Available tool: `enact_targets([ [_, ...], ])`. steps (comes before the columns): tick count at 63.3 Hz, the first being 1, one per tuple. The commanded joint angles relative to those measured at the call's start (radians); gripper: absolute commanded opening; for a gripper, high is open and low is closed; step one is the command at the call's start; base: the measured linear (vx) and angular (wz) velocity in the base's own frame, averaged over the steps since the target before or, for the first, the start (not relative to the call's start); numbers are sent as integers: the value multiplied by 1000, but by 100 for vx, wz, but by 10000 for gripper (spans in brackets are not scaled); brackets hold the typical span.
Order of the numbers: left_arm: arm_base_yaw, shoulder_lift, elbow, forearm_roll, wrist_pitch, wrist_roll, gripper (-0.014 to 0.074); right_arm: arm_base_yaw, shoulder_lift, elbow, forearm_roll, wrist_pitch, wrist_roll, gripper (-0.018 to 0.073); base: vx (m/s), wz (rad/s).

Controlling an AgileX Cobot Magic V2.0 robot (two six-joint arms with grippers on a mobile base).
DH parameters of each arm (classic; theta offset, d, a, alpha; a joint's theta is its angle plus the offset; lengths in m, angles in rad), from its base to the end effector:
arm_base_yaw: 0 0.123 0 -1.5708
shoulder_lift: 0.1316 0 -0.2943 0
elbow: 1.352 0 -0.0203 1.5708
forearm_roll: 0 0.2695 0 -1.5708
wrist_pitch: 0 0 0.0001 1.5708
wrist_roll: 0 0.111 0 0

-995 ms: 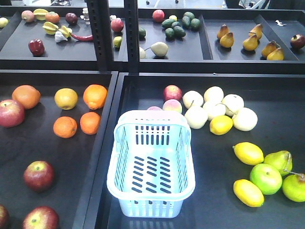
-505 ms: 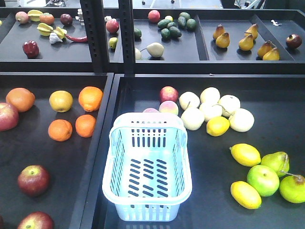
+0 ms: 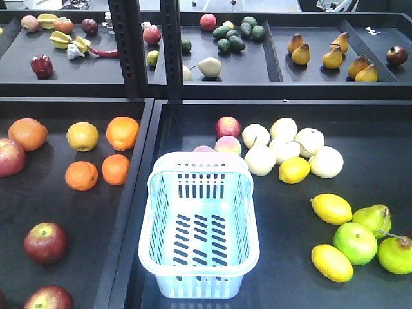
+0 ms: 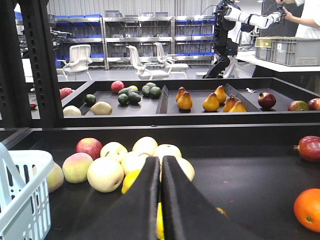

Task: Pick three apples into basket with both arms
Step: 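Position the base at the produce table beside the light-blue basket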

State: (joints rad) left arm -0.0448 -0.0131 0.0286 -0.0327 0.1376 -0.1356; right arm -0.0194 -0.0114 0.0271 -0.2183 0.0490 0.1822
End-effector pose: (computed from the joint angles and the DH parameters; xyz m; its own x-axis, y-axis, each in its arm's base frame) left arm 0.0858 -0.0043 0.1899 -0.0730 -0.1641 -0.9837 0.0376 0.9852 -0.1671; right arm 0.0861 -0.0029 0.2003 0.0226 -0.0363 -0.9991 0.0308 0.9989 -0.0356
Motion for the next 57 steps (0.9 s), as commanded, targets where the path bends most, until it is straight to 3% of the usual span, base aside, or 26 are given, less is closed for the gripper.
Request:
enact_targets([
  [1,-5,-13,-25,-7,-69,-3,-6,-7,-12,13,-9,-70,-8,-5,0,0],
  [10,-5,-13,-26,-59,-90,-70,-6,-7,-12,13,-9,-70,-8,-5,0,0],
  [19,-5,-13,-26,-252,-95,-262,-6,-7,-12,13,-9,-70,-8,-5,0,0],
  [28,-5,-13,-26,-406,-106,-358,-6,-7,-12,13,-9,-70,-8,-5,0,0],
  [48,-5,-13,-76,-732,-273,-380,-6,-7,-12,13,-9,-70,-8,-5,0,0],
  [57,-5,-13,-143,-728,-275,-376,-6,-7,-12,13,-9,-70,-8,-5,0,0],
])
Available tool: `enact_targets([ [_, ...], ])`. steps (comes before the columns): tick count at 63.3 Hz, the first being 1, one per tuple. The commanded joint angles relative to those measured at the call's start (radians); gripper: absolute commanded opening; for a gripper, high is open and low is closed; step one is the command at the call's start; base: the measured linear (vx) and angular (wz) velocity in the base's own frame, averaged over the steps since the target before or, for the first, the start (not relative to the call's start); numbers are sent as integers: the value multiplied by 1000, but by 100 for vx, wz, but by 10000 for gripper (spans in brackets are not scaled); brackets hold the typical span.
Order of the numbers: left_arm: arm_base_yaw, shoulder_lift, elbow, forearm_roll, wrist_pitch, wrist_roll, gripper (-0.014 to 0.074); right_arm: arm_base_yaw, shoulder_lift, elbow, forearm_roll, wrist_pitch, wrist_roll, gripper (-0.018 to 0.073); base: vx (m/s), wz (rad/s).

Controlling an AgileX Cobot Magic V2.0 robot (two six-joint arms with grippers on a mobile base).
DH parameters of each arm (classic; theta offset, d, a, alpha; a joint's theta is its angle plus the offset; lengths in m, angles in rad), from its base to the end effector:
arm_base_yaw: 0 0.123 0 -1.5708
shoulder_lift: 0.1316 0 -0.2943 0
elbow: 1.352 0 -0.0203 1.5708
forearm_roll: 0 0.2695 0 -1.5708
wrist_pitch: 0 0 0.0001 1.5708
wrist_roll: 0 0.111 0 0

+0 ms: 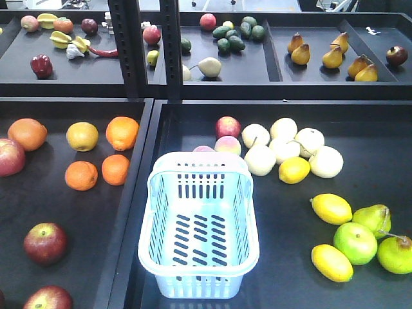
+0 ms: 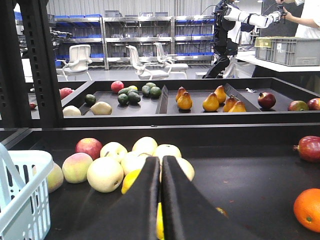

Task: Pick three apples into basket with both arms
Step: 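Position the base at the produce table beside the light-blue basket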

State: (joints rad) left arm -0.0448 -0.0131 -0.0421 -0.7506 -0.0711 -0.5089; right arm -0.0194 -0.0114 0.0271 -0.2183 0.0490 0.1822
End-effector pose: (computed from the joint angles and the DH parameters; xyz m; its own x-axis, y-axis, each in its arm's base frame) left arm 0.0806 0.0017 0.2375 0.0620 -0.9542 -0.2928 0.1828 0.2992 -0.9365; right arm 0.0861 -0.0029 0.2003 0.0226 -0.0363 -0.9991 0.0308 0.9989 -0.0356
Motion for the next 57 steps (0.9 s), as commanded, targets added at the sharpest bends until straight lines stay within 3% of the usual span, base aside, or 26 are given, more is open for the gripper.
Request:
enact_targets([
  [1,-5,-13,-83,-10,-68,-3,-6,-7,-12,13,-9,-70,-8,-5,0,0],
  [18,-5,21,-278,25,-62,23,-6,-7,-12,13,-9,-70,-8,-5,0,0],
  [27,-6,99,-430,125,22,51,-6,-7,-12,13,-9,-70,-8,-5,0,0],
  [35,-8,199,-570,228,144,132,-6,-7,-12,13,-9,-70,-8,-5,0,0],
  [47,-8,366,-753,195,275,391,-6,-7,-12,13,-9,-70,-8,-5,0,0],
  [53,-8,460,-829,75,358,552,-6,-7,-12,13,-9,-70,-8,-5,0,0],
  [57,-8,523,-885,-39,432,716,-6,-7,-12,13,-9,-70,-8,-5,0,0],
])
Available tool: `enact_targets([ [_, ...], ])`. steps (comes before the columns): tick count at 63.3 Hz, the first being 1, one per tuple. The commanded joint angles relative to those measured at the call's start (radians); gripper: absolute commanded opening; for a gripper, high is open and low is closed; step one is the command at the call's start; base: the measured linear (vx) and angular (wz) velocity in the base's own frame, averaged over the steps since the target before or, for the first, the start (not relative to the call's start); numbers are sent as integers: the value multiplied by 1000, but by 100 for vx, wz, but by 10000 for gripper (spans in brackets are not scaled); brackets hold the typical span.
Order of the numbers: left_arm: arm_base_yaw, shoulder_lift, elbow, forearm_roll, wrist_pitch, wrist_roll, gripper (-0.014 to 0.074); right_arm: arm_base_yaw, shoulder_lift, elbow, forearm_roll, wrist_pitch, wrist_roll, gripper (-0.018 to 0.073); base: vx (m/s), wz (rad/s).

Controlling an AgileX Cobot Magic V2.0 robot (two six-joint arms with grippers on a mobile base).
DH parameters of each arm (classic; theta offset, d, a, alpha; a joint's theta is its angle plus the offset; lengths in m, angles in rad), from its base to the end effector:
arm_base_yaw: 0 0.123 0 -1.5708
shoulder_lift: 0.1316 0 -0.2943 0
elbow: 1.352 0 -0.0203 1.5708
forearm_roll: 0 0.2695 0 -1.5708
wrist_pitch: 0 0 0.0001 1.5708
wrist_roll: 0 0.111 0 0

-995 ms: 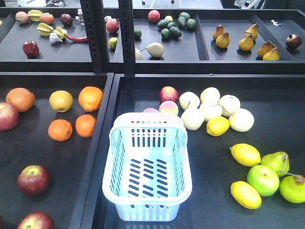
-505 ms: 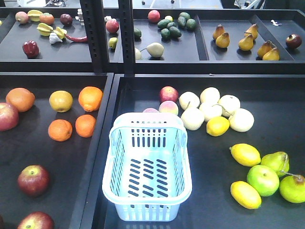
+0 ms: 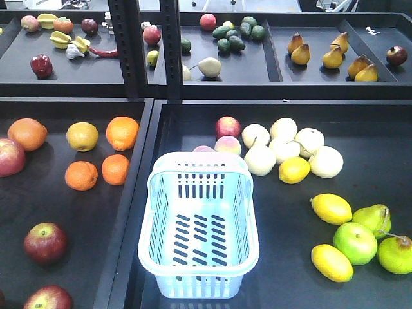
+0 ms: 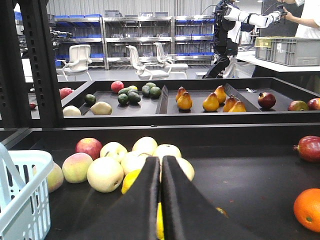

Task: Pick three apples into basket with both arms
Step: 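Position the base at the produce table beside the light-blue basket, then reach the left gripper down to the light-blue basket handle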

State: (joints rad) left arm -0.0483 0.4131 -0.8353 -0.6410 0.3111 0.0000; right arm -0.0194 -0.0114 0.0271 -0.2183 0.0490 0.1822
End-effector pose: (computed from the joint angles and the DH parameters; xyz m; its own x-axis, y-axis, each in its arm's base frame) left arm 0.0781 -0.0242 0.4523 0.0772 -0.5737 -0.8154 0.3300 0.7865 -0.5221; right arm 0.0861 -0.0029 0.2003 0.0226 -0.0363 -0.9991 0.0308 0.9989 -0.0356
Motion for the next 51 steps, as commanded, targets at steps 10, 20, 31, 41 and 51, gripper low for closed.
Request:
enact_targets([
  [10,-5,258,-180,-486,278,684,-6,-7,-12,13,-9,-70,-8,-5,0,0],
  [20,-5,425,-238,-776,503,1070,-6,-7,-12,13,-9,-70,-8,-5,0,0],
  [31,-5,589,-313,-802,553,1173,0,-7,-12,13,-9,-70,-8,-5,0,0],
  [41,-5,720,-419,-801,600,1251,44,-7,-12,13,-9,-70,-8,-5,0,0],
  [51,-29,842,-553,-755,651,1276,199,-7,-12,13,-9,-70,-8,-5,0,0],
])
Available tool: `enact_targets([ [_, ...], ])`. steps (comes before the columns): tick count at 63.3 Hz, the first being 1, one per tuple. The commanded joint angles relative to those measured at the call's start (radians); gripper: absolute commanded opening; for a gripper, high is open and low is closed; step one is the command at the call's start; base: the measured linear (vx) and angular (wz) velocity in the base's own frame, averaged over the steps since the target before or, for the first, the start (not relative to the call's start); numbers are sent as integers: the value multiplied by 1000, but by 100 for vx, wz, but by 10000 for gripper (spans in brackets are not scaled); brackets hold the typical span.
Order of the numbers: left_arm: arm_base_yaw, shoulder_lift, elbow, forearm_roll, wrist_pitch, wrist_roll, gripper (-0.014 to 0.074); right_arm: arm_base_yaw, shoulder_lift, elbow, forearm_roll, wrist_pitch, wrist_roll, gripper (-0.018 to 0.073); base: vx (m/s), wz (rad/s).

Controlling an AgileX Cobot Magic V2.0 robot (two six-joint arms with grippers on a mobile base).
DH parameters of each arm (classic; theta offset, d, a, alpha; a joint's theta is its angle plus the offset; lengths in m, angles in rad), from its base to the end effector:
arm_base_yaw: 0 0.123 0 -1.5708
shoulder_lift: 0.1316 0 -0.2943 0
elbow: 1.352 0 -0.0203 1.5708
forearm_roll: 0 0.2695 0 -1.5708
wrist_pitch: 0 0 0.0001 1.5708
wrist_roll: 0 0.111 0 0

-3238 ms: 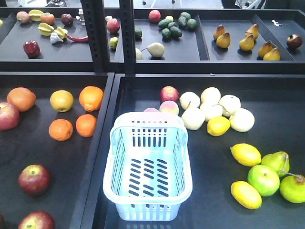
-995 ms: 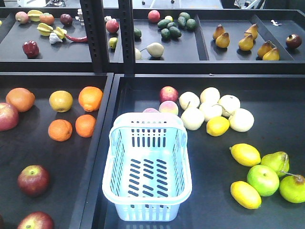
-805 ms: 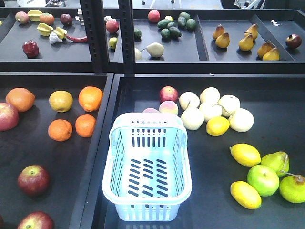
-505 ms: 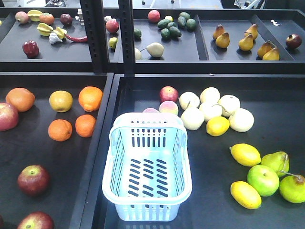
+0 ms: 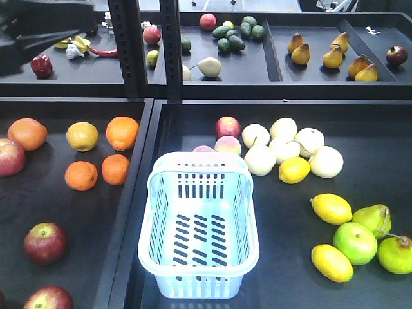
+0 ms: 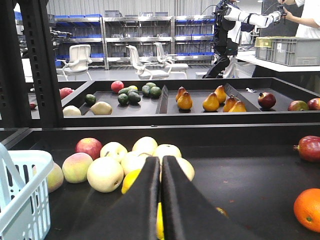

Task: Pick three apples into basket with both arms
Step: 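Reach the left gripper down to the light-blue basket handle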

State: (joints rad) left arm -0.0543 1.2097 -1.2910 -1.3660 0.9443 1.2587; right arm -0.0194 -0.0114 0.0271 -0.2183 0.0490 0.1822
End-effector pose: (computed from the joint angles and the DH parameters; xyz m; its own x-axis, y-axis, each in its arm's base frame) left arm 0.2573 -0.1022 0.4677 -0.0818 0.0217 -0.9964 0.8233 0.5649 -0.0552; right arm 0.0861 -0.0029 0.2003 0.0226 -0.0363 -0.9991 0.0308 0.9989 -0.0356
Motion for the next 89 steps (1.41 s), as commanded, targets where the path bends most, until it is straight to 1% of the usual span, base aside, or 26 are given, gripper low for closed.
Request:
enact_targets([
  [1,-29,56,-110,-18,19,17,232,-7,-12,13,-9,-70,-8,-5,0,0],
  [5,-65,97,-155,49,18,16,329,-7,-12,13,-9,-70,-8,-5,0,0],
  [6,-78,112,-172,73,18,16,367,-7,-12,13,-9,-70,-8,-5,0,0],
  [10,-118,156,-212,127,16,11,481,-7,-12,13,-9,-70,-8,-5,0,0],
  [17,-204,220,-242,224,-10,9,617,-7,-12,13,-9,-70,-8,-5,0,0],
  [20,-241,247,-243,291,-33,9,646,-7,-12,13,-9,-70,-8,-5,0,0],
  [23,-276,278,-243,374,-48,9,652,-7,-12,13,-9,-70,-8,-5,0,0],
  [27,-312,319,-242,483,-65,4,644,-7,-12,13,-9,-70,-8,-5,0,0],
  [30,-333,344,-240,549,-84,-15,631,-7,-12,13,-9,-70,-8,-5,0,0],
  [33,-349,373,-240,589,-94,-36,614,-7,-12,13,-9,-70,-8,-5,0,0],
  [35,-355,392,-240,598,-94,-40,603,-7,-12,13,-9,-70,-8,-5,0,0],
  [43,-380,442,-240,594,-90,-40,558,-7,-12,13,-9,-70,-8,-5,0,0],
  [48,-399,455,-240,595,-88,-40,552,-7,-12,13,-9,-70,-8,-5,0,0],
  [54,-406,468,-240,598,-92,-40,552,-7,-12,13,-9,-70,-8,-5,0,0],
  [69,-406,512,-240,604,-104,-40,552,-7,-12,13,-9,-70,-8,-5,0,0],
  [89,-406,572,-240,662,-133,-40,552,-7,-12,13,-9,-70,-8,-5,0,0],
])
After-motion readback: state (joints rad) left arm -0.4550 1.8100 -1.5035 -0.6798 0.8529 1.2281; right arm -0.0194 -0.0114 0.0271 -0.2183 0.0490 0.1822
